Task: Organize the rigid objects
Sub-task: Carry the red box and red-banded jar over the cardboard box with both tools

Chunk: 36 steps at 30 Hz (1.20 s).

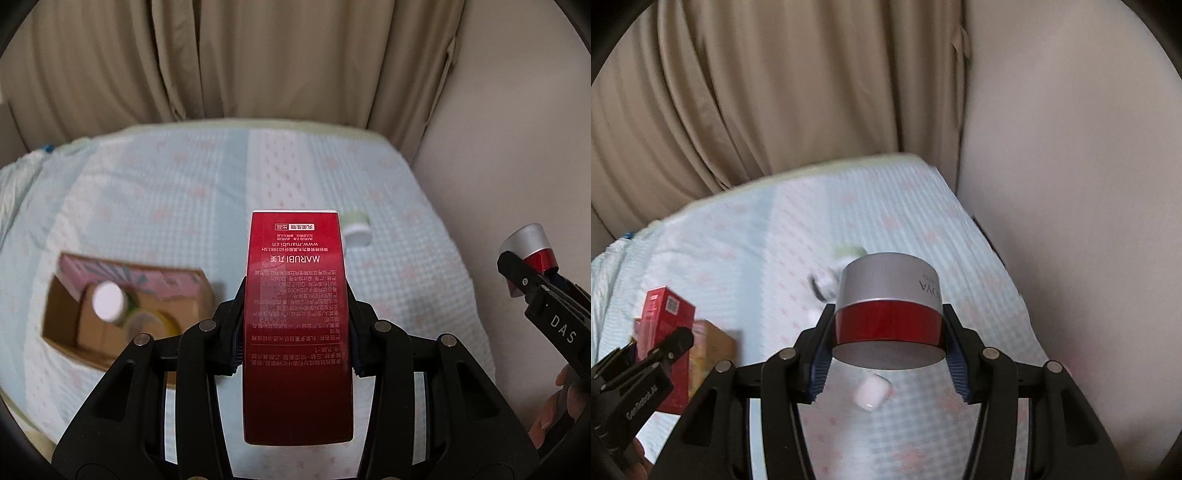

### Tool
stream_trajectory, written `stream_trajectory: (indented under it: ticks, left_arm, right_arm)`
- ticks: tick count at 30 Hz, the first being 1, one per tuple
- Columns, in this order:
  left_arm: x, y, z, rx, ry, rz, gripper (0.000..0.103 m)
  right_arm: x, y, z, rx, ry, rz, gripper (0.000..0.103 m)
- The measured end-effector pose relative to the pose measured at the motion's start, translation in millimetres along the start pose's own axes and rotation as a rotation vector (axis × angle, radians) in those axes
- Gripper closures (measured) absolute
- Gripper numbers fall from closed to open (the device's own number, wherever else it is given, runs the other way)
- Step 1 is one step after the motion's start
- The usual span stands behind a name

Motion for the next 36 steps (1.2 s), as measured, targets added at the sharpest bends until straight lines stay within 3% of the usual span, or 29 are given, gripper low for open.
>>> stream_trajectory:
  ticks: [8,18,24,29,36]
  left_arm:
    - [-67.9,-47.5,69.2,0.039,0.032,-0.067,0.064]
    - [-99.8,-72.6,189.9,0.103,0.031,-0.081,0.064]
    - [-91.8,-64.7,258.6,0.146,0.010,-0.032,0.064]
    - [-71.9,-51.0,306.0,0.126,-0.021,0.029,0.064]
    - [-21.2,-26.8,340.2,0.117,-0.054,0.107,0.064]
  right_arm:
    - [-68.4,-43.9,86.9,0.002,-0.020,-0.101,0.054]
    - [-92.2,-47.6,208.9,0.010,-0.067,-0.122,0.054]
    - [-84.0,-33.3,266.2,0.031,-0.094,-0.062,0.054]
    - [-65.2,-13.9,304.4,-0.002,-0.119,0.015,0.054]
    - [-15.9,17.0,338.2,-0.023,-0.163,0.135,0.054]
Point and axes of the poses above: each gripper's, at about its wrist camera, not at the fingertips, and x roughly the way its jaws point, z to its left, y to its underside, the point moved 7 cm from there along x, roughly the way its jaws point, and after that the axes turned 3 degrees about -x, right-handed, at the moved point
